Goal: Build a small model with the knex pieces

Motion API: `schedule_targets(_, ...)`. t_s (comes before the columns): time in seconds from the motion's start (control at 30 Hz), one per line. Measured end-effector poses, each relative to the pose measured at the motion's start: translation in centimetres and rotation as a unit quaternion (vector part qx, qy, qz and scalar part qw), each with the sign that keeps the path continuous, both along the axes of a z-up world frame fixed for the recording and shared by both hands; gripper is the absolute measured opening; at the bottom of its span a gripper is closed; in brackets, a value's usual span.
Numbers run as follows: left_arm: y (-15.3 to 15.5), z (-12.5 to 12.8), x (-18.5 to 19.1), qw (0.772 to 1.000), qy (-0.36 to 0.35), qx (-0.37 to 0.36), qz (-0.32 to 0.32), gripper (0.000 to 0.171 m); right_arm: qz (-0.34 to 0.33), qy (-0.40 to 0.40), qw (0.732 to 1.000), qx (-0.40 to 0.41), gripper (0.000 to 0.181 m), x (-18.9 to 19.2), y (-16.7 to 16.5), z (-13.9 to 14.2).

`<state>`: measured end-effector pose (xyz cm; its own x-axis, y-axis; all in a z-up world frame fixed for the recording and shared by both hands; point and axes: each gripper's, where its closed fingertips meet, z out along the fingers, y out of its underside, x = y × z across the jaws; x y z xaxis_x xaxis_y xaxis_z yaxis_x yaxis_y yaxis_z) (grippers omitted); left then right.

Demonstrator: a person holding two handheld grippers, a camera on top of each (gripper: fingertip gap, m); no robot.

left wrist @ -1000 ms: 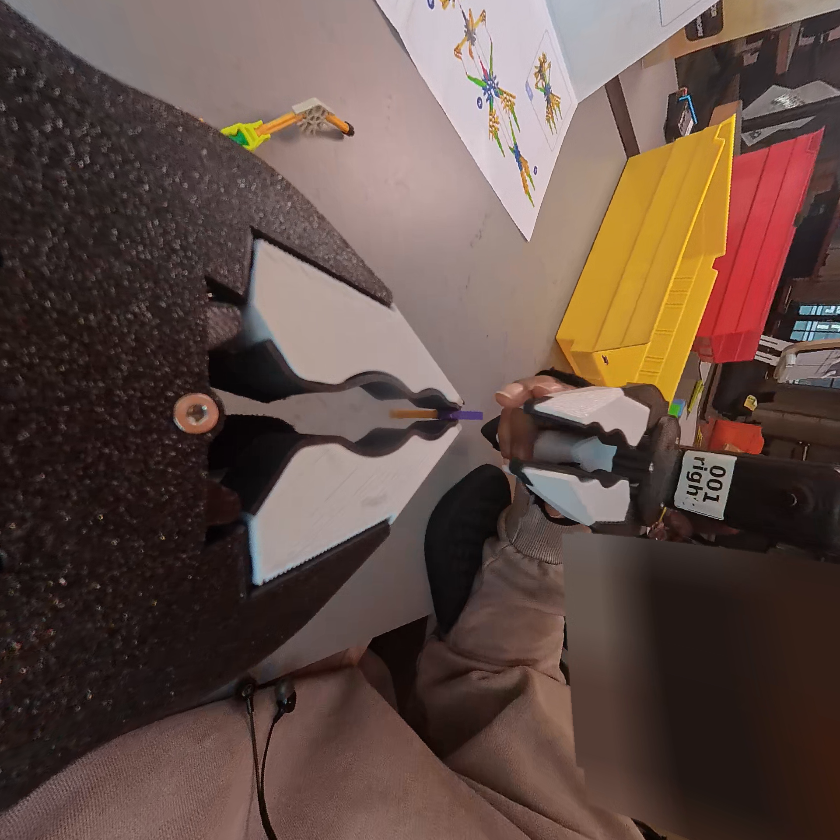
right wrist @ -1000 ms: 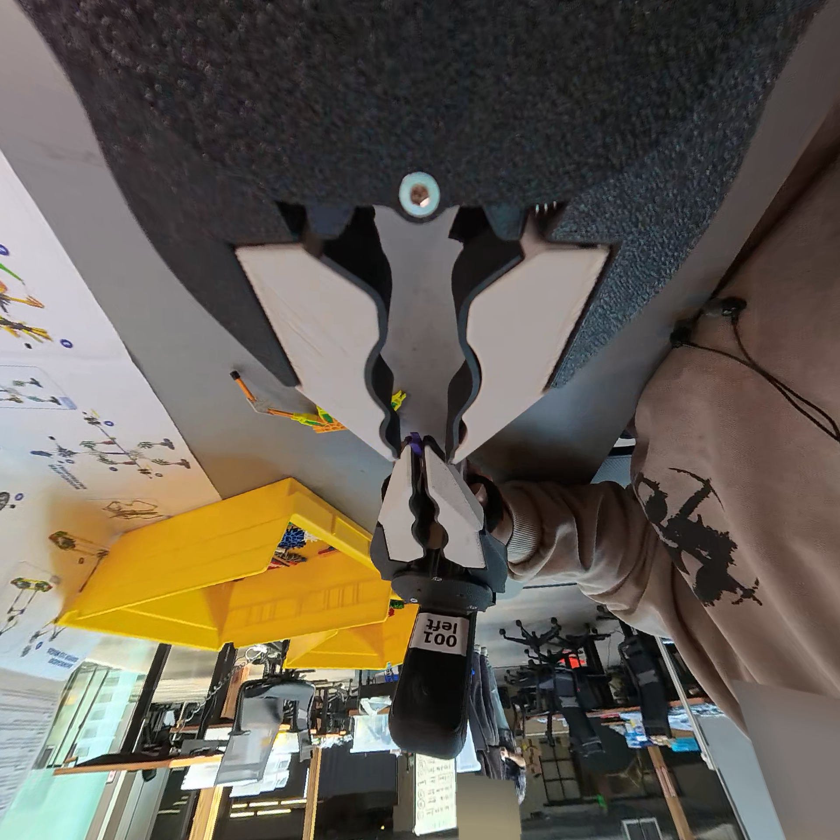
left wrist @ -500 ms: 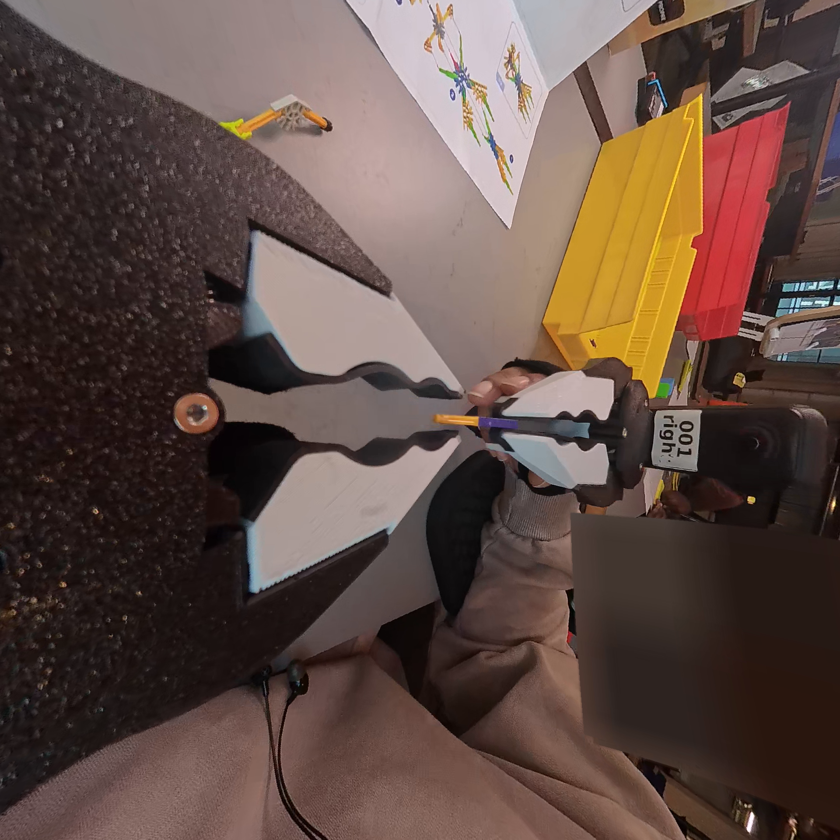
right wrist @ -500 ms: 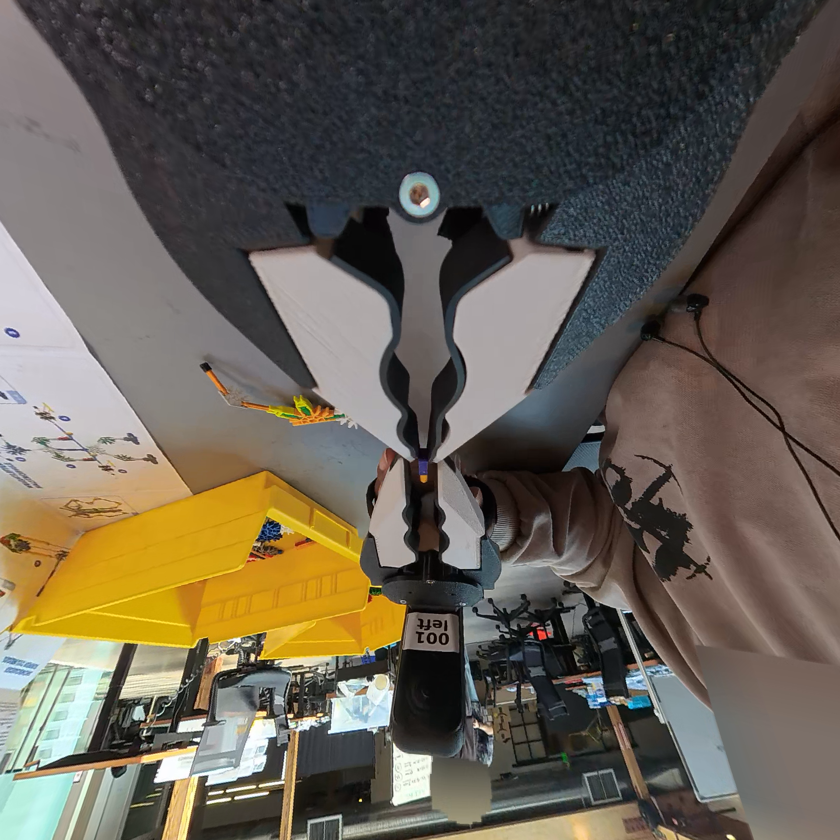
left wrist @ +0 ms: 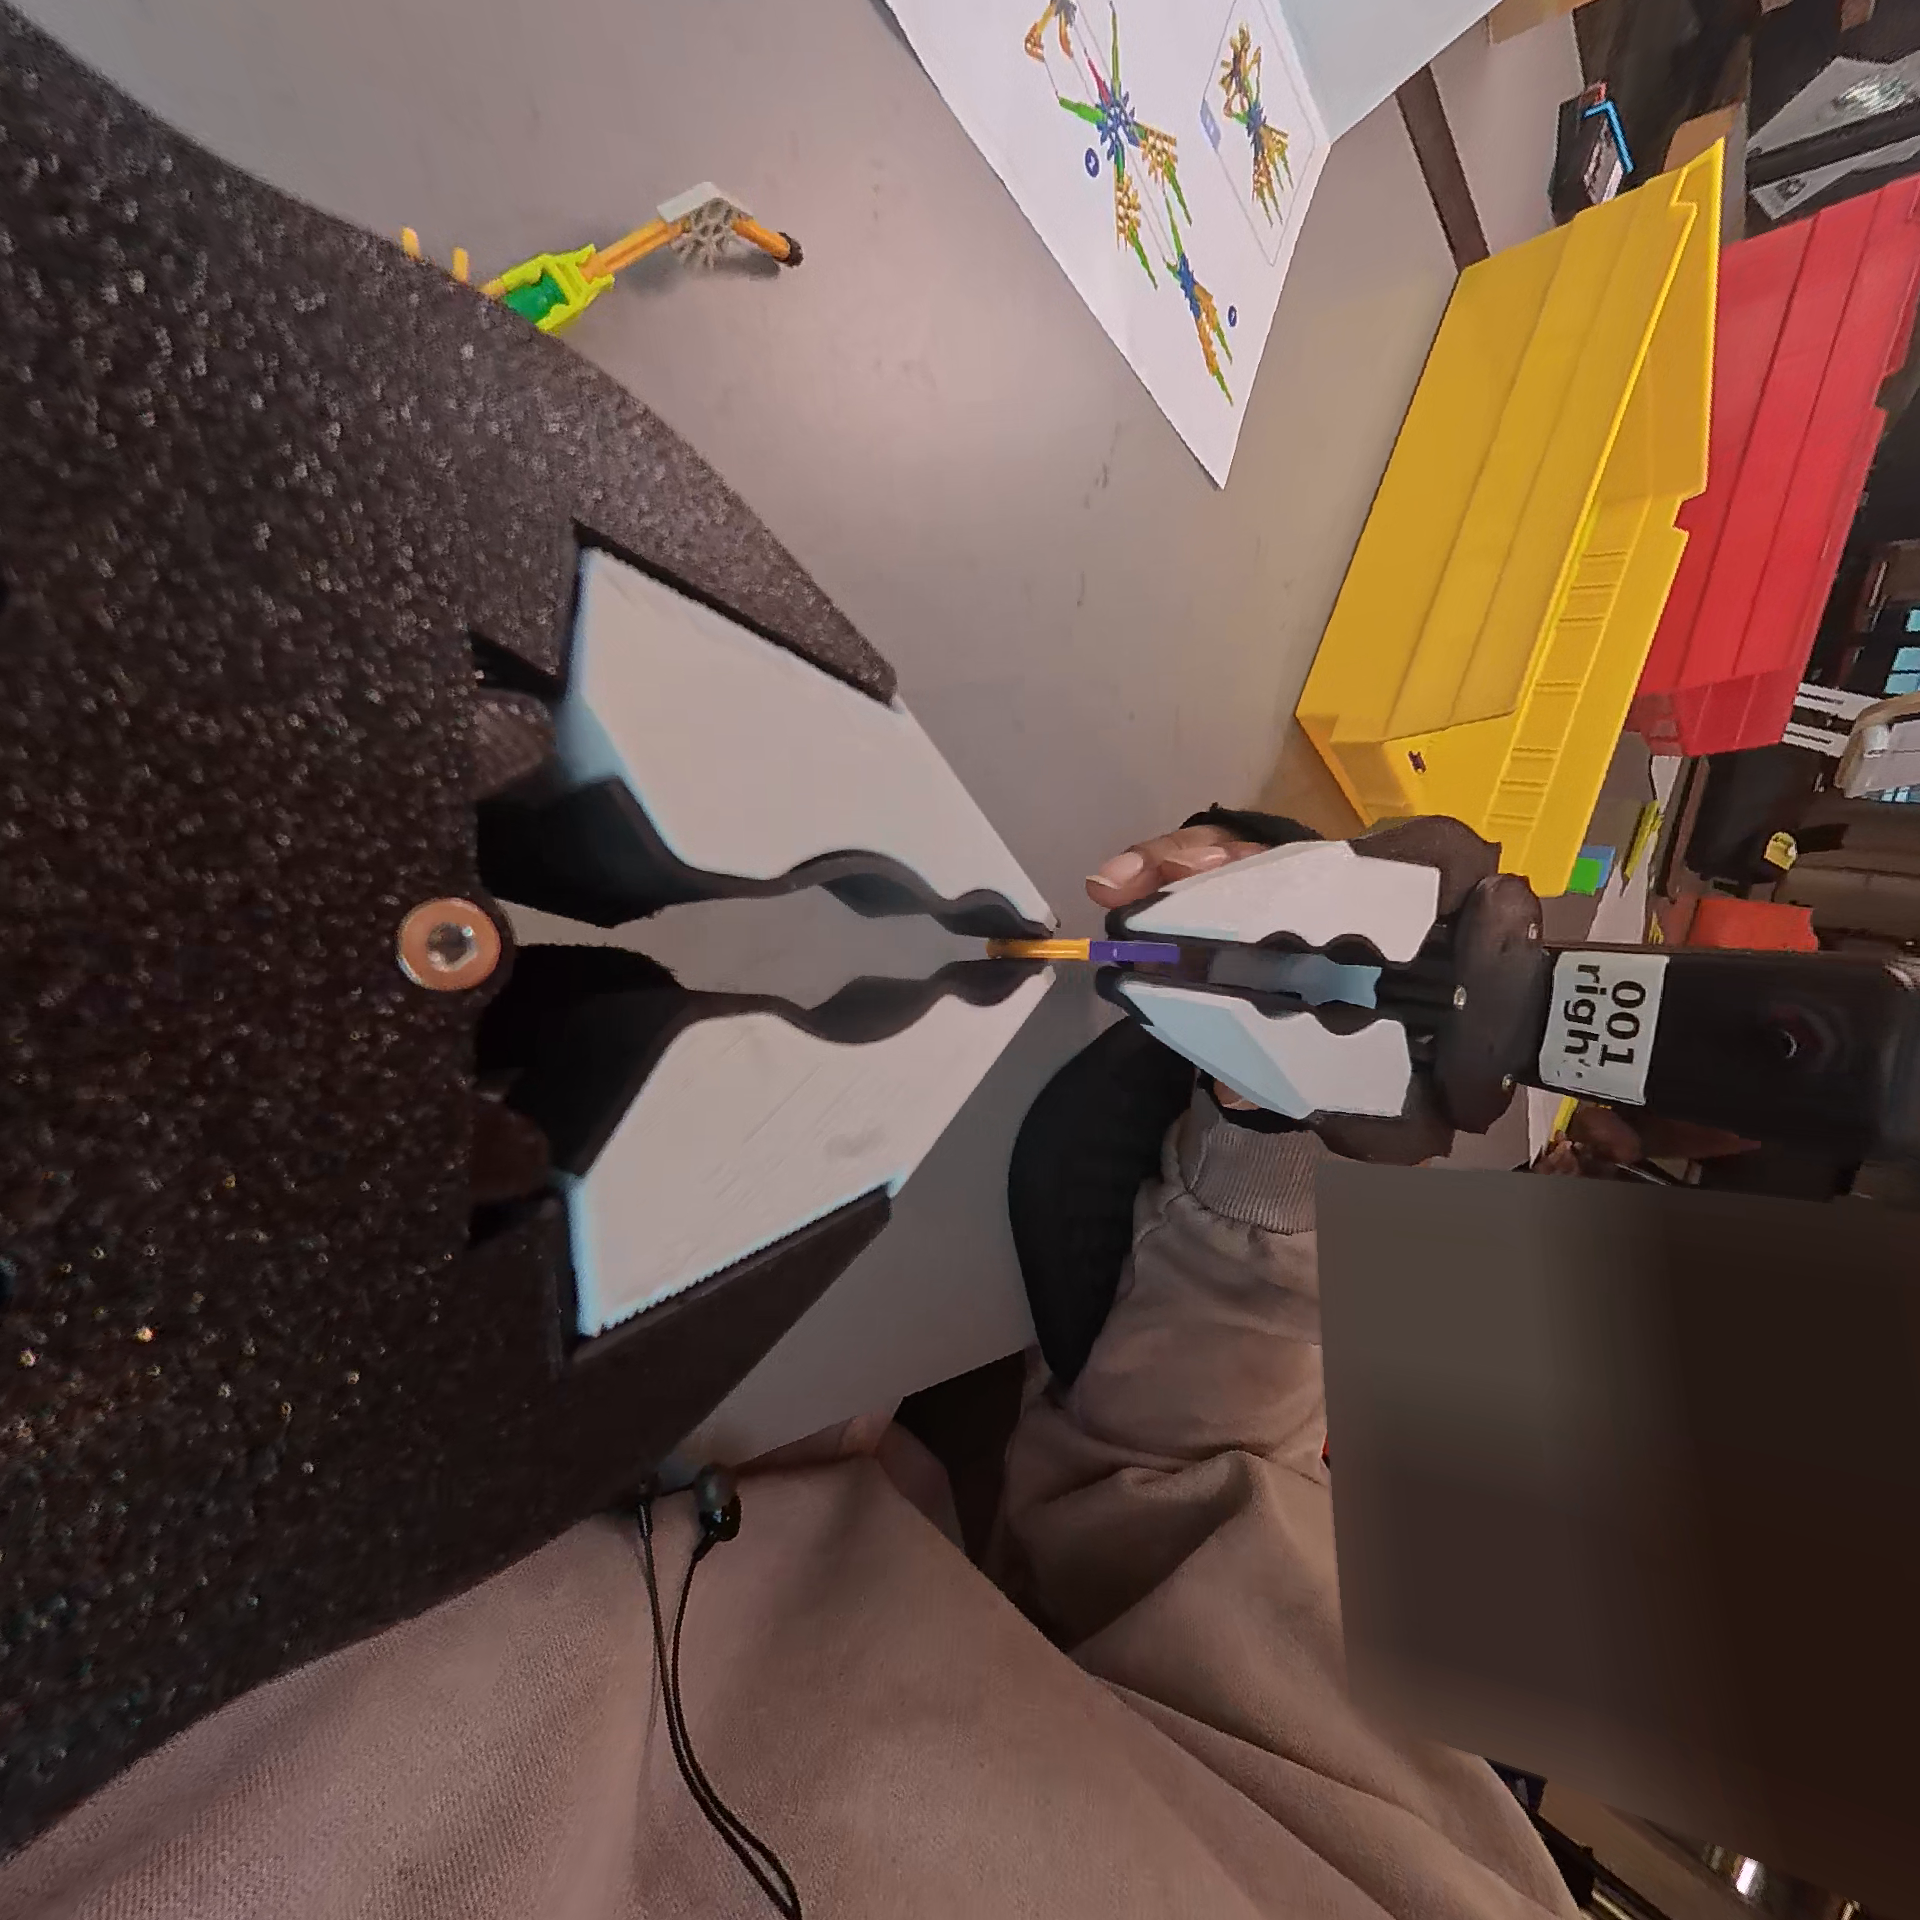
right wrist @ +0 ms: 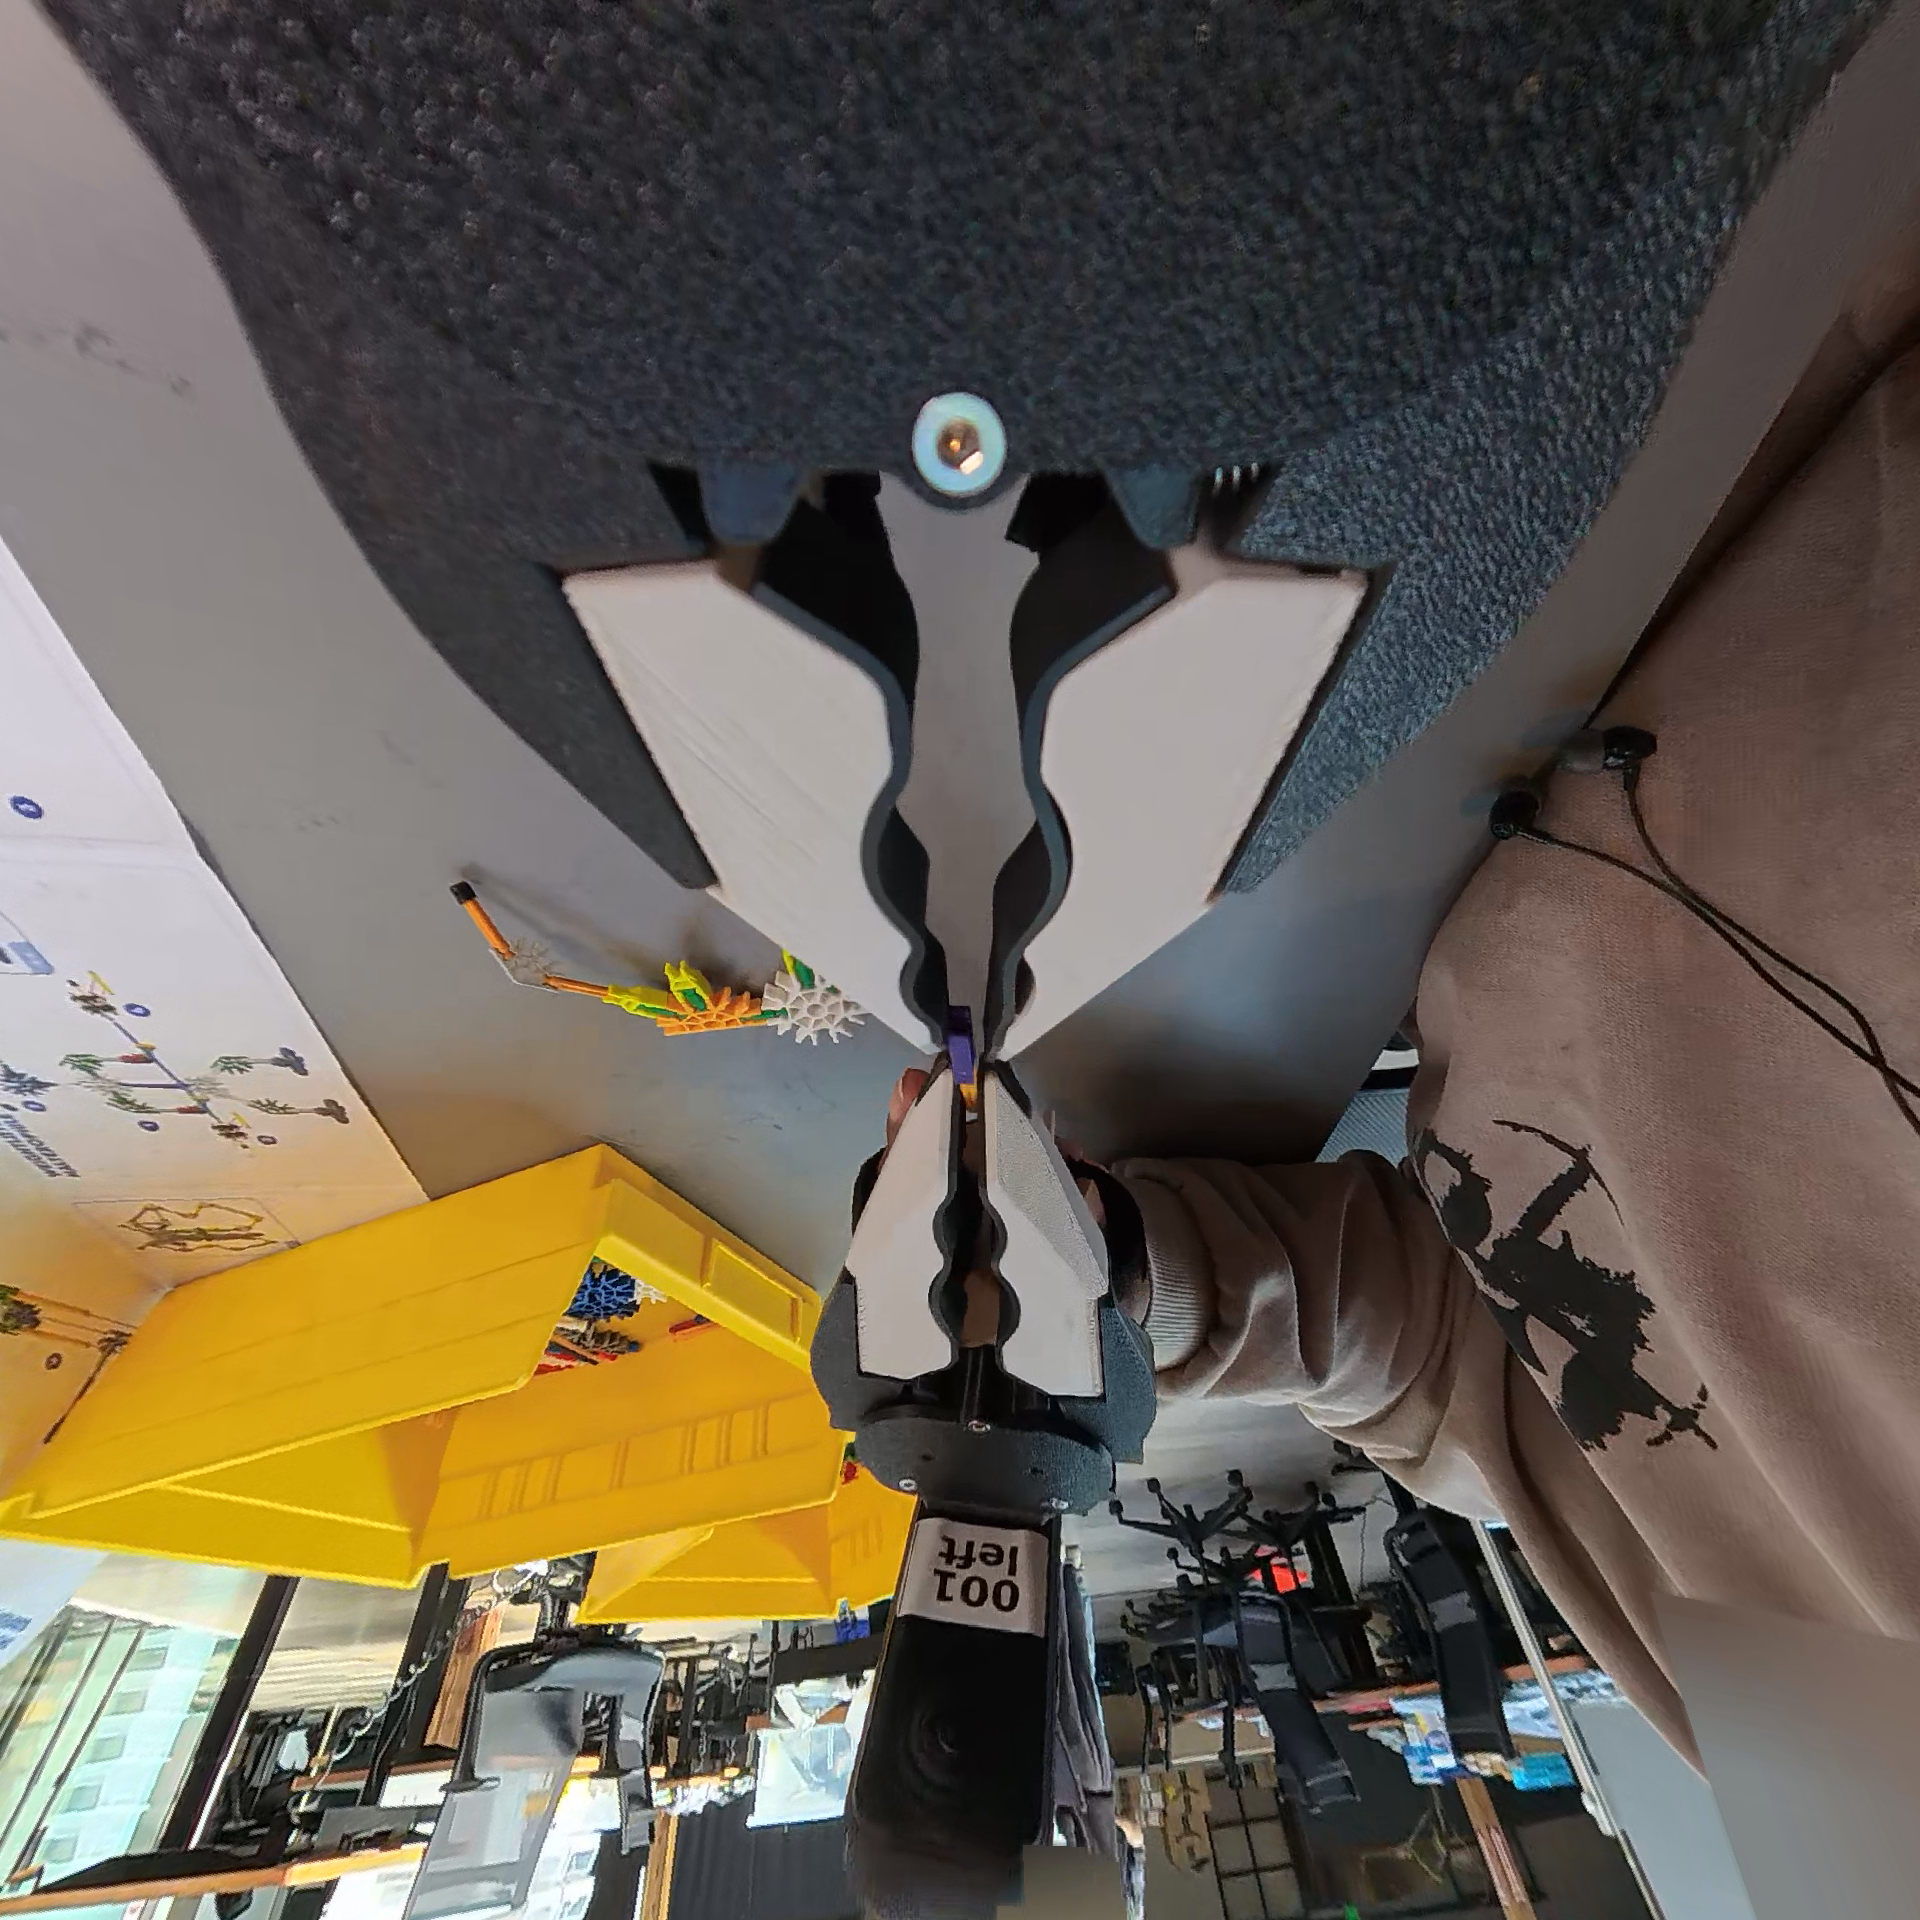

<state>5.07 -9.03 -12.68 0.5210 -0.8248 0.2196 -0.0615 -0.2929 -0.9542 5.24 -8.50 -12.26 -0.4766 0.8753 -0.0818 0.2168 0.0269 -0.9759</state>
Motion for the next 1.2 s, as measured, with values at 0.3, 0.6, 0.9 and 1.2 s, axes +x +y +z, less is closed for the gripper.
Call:
schedule_targets(0.3,2.8,-2.2,-1.7,0.991,0.007,-0.066,0.115,0.002,-0.137,-0.031,0.981,0.131,0.002,-2.4,3.2,-2.3)
schedule_targets(0.6,4.8,-2.6,-4.4,0.965,-0.08,-0.143,0.207,0.002,-0.313,0.003,0.893,0.323,0.002,-4.4,6.8,-1.1)
schedule_targets(0.9,4.4,-0.7,-5.1,0.974,-0.11,-0.107,0.167,0.002,-0.605,0.042,0.743,0.282,0.002,10.0,24.5,6.3)
schedule_targets(1.2,4.1,-1.5,-3.7,0.981,-0.08,-0.097,0.146,0.003,-0.711,-0.088,0.673,0.185,0.054,21.0,33.9,0.0)
